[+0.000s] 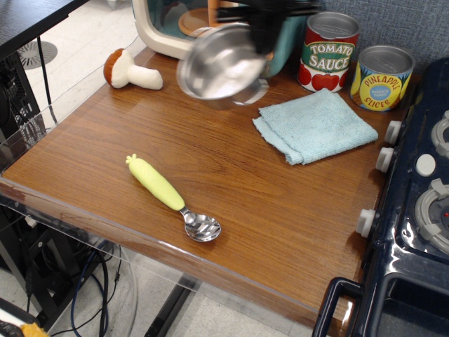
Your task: Place the pot on the cloth.
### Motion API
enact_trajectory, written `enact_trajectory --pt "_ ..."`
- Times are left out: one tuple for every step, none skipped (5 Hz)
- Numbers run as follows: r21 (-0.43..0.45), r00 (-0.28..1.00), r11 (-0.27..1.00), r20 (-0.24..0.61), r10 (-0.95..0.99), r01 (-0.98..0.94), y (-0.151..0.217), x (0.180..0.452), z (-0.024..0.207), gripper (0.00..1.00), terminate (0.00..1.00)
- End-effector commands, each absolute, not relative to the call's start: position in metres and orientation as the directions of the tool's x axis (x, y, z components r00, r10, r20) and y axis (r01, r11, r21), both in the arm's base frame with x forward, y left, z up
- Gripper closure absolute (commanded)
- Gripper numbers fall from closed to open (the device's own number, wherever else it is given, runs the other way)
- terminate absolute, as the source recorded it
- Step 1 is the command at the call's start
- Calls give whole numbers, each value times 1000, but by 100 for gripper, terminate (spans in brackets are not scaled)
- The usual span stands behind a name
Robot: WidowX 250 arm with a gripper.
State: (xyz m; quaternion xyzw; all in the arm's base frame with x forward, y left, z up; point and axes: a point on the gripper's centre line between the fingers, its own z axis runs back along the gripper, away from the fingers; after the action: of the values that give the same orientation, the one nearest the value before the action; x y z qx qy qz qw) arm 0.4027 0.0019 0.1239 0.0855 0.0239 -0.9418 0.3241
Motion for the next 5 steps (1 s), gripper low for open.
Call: enact_trajectory --pt "6 -835 -860 -236 -497 510 -43 421 132 100 0" --pt "-8 -863 -884 -222 -454 467 -59 426 119 100 0" --pt "-27 -880 -896 -204 -429 443 -69 431 105 100 0" --pt "-41 -892 -904 -188 -412 426 -72 437 94 100 0" --pt "-50 -903 -910 -158 -400 412 -75 439 89 0 0"
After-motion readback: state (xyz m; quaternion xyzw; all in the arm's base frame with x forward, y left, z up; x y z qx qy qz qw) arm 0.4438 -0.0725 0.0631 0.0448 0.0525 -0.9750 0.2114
